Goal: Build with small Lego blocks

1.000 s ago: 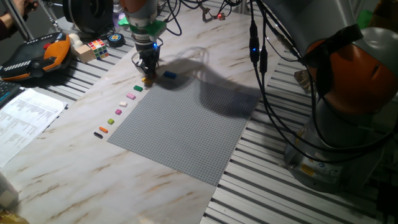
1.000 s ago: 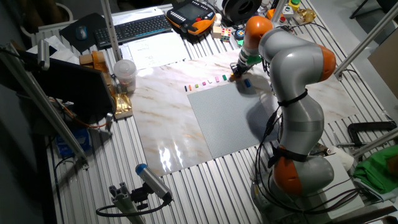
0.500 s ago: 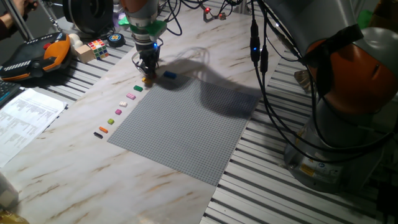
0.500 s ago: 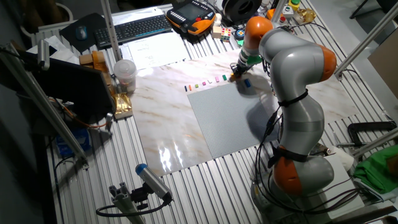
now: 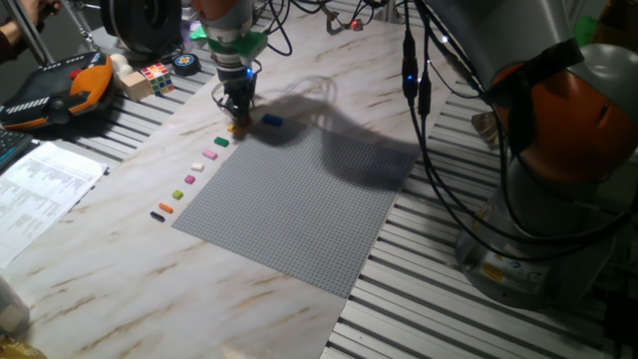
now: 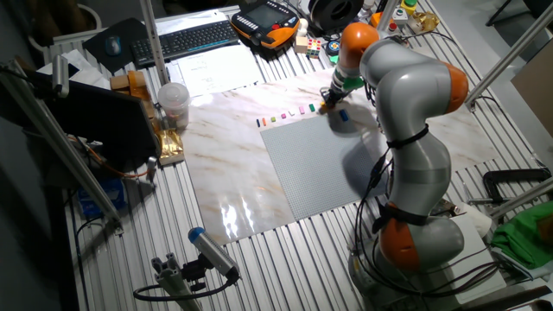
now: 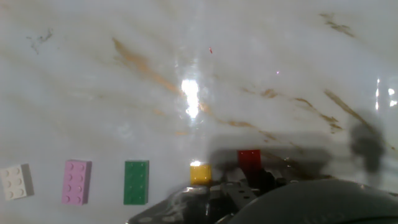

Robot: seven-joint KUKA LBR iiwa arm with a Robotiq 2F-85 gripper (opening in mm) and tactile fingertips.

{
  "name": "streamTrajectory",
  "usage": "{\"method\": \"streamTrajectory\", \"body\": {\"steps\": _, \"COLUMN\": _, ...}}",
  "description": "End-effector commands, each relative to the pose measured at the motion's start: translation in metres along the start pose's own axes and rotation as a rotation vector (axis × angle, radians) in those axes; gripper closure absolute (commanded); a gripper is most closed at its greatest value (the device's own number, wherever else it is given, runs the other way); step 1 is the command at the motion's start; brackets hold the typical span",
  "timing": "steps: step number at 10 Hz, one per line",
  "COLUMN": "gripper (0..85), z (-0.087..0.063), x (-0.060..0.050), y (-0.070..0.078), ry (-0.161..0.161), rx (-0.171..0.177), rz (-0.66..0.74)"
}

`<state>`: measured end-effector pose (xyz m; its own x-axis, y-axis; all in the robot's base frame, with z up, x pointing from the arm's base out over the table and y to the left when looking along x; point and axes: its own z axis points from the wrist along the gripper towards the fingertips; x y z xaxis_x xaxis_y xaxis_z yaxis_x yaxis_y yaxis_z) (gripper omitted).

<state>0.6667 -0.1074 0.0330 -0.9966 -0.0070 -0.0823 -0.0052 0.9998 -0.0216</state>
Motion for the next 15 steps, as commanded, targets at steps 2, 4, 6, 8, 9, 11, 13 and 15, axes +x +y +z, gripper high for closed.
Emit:
{"method": "streamTrajectory", "body": {"steps": 2, "gripper": 84.3, "z": -0.011, "x": 0.006, "y": 0.002, "ry": 0.007, "rx": 0.012, "rz": 0.005}}
{"method": "streamTrajectory", "body": {"steps": 4, "gripper": 84.3, "z": -0.022, "x": 0.021, "y": 0.002, "ry": 0.008, "rx": 0.02, "rz": 0.015}}
{"method": "streamTrajectory", "body": {"steps": 6, "gripper": 84.3, "z": -0.029, "x": 0.041, "y": 0.002, "ry": 0.01, "rx": 0.034, "rz": 0.022}}
{"method": "streamTrajectory", "body": {"steps": 8, "gripper": 84.3, "z": -0.027, "x": 0.056, "y": 0.001, "ry": 0.011, "rx": 0.034, "rz": 0.022}}
{"method": "streamTrajectory", "body": {"steps": 9, "gripper": 84.3, "z": -0.024, "x": 0.062, "y": 0.001, "ry": 0.005, "rx": 0.034, "rz": 0.022}}
{"method": "streamTrajectory", "body": {"steps": 11, "gripper": 84.3, "z": -0.014, "x": 0.071, "y": 0.001, "ry": -0.003, "rx": 0.029, "rz": 0.024}}
{"method": "streamTrajectory", "body": {"steps": 13, "gripper": 84.3, "z": -0.012, "x": 0.072, "y": 0.001, "ry": 0.001, "rx": 0.028, "rz": 0.024}}
{"method": "streamTrajectory", "body": {"steps": 15, "gripper": 84.3, "z": -0.011, "x": 0.074, "y": 0.003, "ry": 0.002, "rx": 0.025, "rz": 0.026}}
